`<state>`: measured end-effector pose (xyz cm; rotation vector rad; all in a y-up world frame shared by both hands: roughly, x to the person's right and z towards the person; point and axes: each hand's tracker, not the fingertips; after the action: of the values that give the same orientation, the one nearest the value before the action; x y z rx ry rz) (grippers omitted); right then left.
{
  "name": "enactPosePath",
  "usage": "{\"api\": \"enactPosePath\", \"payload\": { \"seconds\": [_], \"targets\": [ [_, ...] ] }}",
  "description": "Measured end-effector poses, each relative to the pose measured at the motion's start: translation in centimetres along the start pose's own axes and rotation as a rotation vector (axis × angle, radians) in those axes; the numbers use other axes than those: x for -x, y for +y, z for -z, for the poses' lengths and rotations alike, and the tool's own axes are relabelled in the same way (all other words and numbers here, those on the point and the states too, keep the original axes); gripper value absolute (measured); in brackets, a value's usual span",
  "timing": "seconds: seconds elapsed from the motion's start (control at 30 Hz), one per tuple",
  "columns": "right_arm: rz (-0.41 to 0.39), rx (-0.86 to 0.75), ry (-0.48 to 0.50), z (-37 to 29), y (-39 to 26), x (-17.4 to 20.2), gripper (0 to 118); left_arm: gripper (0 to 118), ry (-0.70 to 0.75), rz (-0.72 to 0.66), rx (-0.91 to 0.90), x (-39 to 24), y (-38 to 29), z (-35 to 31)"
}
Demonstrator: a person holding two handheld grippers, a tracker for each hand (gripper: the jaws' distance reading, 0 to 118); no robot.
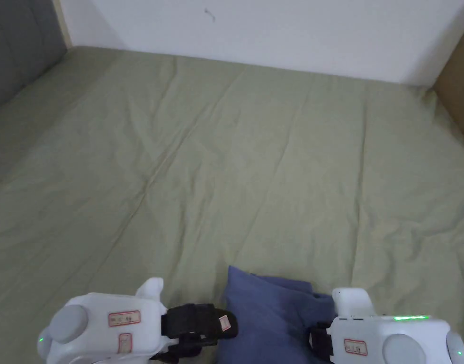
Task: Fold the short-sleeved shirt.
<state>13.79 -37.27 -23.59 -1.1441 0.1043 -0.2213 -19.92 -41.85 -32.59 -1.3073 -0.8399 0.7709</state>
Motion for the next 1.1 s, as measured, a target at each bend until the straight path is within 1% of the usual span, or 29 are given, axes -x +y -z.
{"api": "enactPosePath", "payload": {
  "seconds": [0.13, 0.17, 0.2, 0.23, 0.27, 0.33, 0.4, 0.43, 0.47, 0.53, 0.6, 0.67, 0.7, 0.73, 0.77, 0.8, 0.83, 0.87, 0.9, 0.93, 0.97, 1.0, 1.03, 1.07, 1.1],
  "targets": [
    [0.0, 0.001, -0.013, 0.1, -0.1, 0.3, 0, 96, -0.102, 0.015, 0.136, -0.3, 1.4, 4.7],
    [-0.002, 0.001, -0.016, 0.1, 0.0, 0.4, 0, 93, -0.101, 0.026, 0.18, -0.3, 1.6, 5.8],
    [-0.006, 0.002, -0.017, 0.0, 0.0, 0.4, 0, 72, -0.036, 0.048, 0.179, -0.2, 1.8, 6.3],
    [-0.01, 0.003, -0.018, -0.2, 0.0, 0.5, 0, 33, 0.03, 0.064, 0.169, -0.5, 2.3, 6.4],
    [-0.013, 0.002, -0.035, -0.4, 0.1, 0.5, 0, 32, 0.061, 0.075, 0.175, -0.2, 2.6, 6.5],
    [-0.005, -0.002, -0.029, -1.0, 0.3, 0.7, 0, 31, -0.052, 0.024, 0.197, 0.4, 2.6, 5.9],
    [-0.01, -0.018, -0.031, -1.9, 0.4, 1.3, 0, 30, 0.002, 0.063, 0.171, -0.1, 2.6, 4.7],
    [-0.017, -0.029, -0.038, -2.4, 0.5, 1.6, 0, 29, 0.01, 0.094, 0.158, -0.1, 2.6, 3.8],
    [-0.026, -0.047, -0.038, -2.9, 0.6, 1.9, 0, 29, 0.018, 0.094, 0.145, -0.1, 2.7, 2.7],
    [-0.03, -0.066, -0.029, -3.8, 0.8, 2.3, 0, 29, 0.057, 0.138, 0.1, 0.2, 3.4, -0.3],
    [-0.034, -0.08, -0.018, -4.3, 1.1, 2.6, 0, 29, 0.123, 0.141, 0.075, 1.0, 4.6, -3.9],
    [-0.031, -0.09, -0.01, -4.5, 1.3, 2.8, 0, 29, 0.268, 0.151, 0.032, 2.2, 6.5, -8.5],
    [-0.029, -0.094, -0.006, -4.5, 1.4, 2.9, 0, 29, 0.354, 0.18, 0.021, 2.7, 7.7, -10.6],
    [-0.023, -0.099, -0.001, -4.5, 1.4, 3.0, 0, 29, 0.446, 0.18, -0.003, 3.3, 8.9, -13.0],
    [-0.021, -0.099, 0.005, -4.5, 1.5, 3.3, 0, 29, 0.489, 0.153, -0.026, 4.0, 10.1, -15.3],
    [-0.02, -0.097, 0.007, -4.3, 1.6, 3.4, 0, 29, 0.55, 0.166, -0.035, 4.5, 11.2, -17.2],
    [-0.017, -0.097, 0.006, -4.1, 1.6, 3.6, 0, 29, 0.657, 0.192, -0.049, 5.0, 12.7, -19.2],
    [-0.017, -0.097, 0.007, -3.9, 1.6, 3.6, 0, 29, 0.796, 0.241, -0.043, 5.6, 14.1, -20.7],
    [-0.015, -0.095, 0.004, -3.7, 1.7, 3.9, 0, 29, 0.916, 0.255, -0.026, 6.1, 15.4, -21.8],
    [-0.008, -0.096, 0.001, -3.5, 1.8, 4.0, 0, 29, 1.019, 0.24, -0.029, 6.6, 16.6, -23.0],
    [-0.001, -0.093, 0.005, -3.2, 1.9, 3.9, 0, 30, 1.111, 0.28, -0.013, 6.8, 17.8, -23.7],
    [0.008, -0.083, 0.005, -3.0, 2.0, 3.9, 0, 30, 1.171, 0.31, -0.007, 7.2, 18.8, -24.3],
    [0.011, -0.076, 0.004, -2.6, 2.2, 3.6, 0, 33, 1.245, 0.339, -0.008, 7.6, 19.7, -25.0],
    [0.01, -0.073, -0.006, -2.5, 2.2, 3.5, 0, 48, 1.373, 0.388, 0.011, 8.0, 20.3, -25.4],
    [0.009, -0.074, -0.016, -2.6, 2.1, 3.5, 0, 66, 1.482, 0.423, 0.003, 8.1, 20.6, -25.6]
  ]
}}
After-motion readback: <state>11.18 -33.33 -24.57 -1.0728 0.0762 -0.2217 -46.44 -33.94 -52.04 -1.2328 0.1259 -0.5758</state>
